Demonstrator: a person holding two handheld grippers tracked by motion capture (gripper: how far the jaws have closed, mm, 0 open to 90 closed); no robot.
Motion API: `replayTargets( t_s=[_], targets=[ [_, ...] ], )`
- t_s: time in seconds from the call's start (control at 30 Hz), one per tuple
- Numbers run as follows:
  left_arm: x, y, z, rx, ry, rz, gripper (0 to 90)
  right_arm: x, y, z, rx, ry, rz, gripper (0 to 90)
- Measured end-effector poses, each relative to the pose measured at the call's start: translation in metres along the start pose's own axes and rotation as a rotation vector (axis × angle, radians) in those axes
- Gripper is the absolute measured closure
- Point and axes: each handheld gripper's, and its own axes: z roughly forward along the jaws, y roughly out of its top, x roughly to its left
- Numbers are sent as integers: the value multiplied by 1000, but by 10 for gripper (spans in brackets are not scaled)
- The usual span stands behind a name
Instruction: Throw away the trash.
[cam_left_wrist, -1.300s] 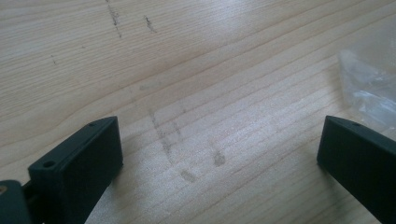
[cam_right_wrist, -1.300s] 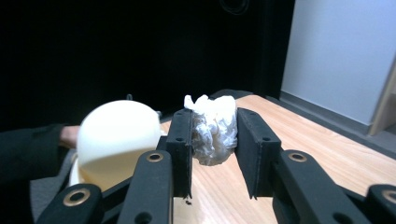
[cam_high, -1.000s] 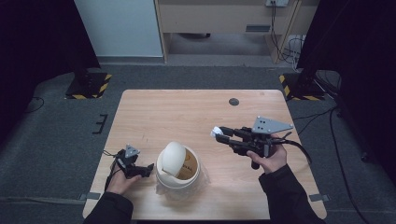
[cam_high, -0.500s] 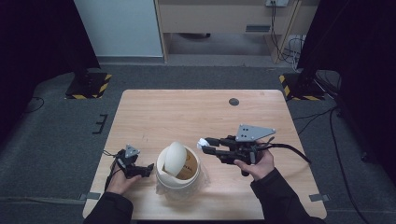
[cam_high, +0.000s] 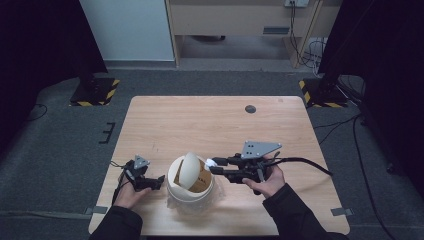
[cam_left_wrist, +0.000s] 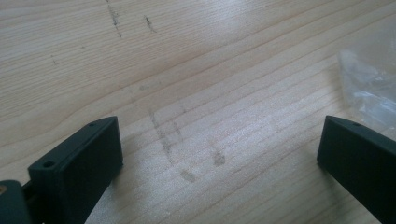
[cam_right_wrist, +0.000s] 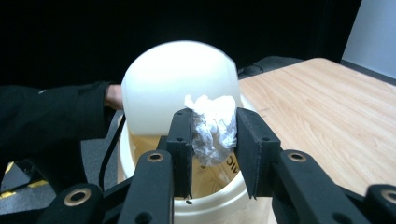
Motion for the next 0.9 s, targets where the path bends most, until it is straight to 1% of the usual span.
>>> replayTargets(
  t_s=[0.13, 0.17, 0.4, 0.5, 0.9],
  targets=[
    [0, 0, 0, 0, 1, 0, 0, 3, -4, 4, 19, 14, -1, 681],
    [0, 0, 0, 0, 0, 0, 0, 3, -7, 6, 31, 20, 1, 681],
    [0, 0, 0, 0, 0, 0, 0, 6, -12, 14, 70, 36, -4, 680],
    [0, 0, 0, 0, 1, 0, 0, 6, -14, 16, 85, 40, -2, 679],
    [0, 0, 0, 0, 1, 0, 0, 8, -20, 24, 116, 37, -10, 675]
  ],
)
